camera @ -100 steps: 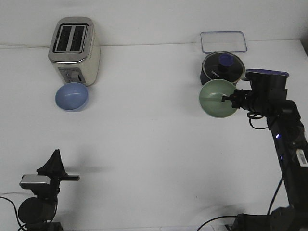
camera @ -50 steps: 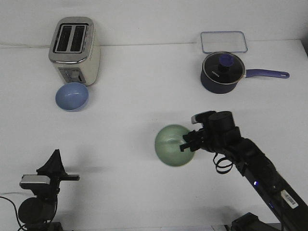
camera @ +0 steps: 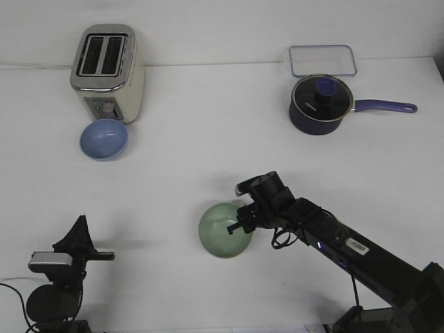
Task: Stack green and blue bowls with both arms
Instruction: 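Lift the green bowl and carry it toward the table center, nearer the robot, then set the green bowl down, open the right gripper and withdraw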
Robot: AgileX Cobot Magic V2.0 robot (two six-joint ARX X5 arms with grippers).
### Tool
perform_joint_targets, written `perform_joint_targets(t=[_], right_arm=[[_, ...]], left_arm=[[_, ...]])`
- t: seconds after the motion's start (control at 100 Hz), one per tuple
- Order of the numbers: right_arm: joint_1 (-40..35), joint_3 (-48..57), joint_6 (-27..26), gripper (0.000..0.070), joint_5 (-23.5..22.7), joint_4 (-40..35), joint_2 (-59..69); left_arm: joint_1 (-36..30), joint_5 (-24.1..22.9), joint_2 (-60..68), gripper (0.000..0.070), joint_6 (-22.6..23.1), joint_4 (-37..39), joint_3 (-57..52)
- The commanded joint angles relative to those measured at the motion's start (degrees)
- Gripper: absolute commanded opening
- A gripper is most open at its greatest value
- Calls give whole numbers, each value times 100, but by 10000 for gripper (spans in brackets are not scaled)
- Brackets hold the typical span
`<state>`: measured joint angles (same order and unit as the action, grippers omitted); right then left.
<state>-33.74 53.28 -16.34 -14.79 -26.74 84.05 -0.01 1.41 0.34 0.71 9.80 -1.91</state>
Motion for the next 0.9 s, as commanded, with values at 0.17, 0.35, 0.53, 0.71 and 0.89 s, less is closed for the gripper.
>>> perform_joint_targets(t=[0.17, 0.35, 0.53, 0.71, 0.89], right_arm=[[-96, 39, 96, 70, -166, 94, 444], [-61, 57, 188, 234, -238, 96, 361], [304, 201, 358, 261, -315, 66, -286], [1115, 269, 745, 261, -286, 203, -1325], [2044, 203, 1091, 260, -271, 444, -2179]], left_arm=[[4, -11, -9, 15, -33, 22, 109], [4, -11, -9, 15, -254, 116, 96], [4, -15, -9, 12, -1510, 330, 42], [4, -59, 149, 15, -1867, -275, -378], [7, -514, 1174, 15, -2186, -881, -1318]])
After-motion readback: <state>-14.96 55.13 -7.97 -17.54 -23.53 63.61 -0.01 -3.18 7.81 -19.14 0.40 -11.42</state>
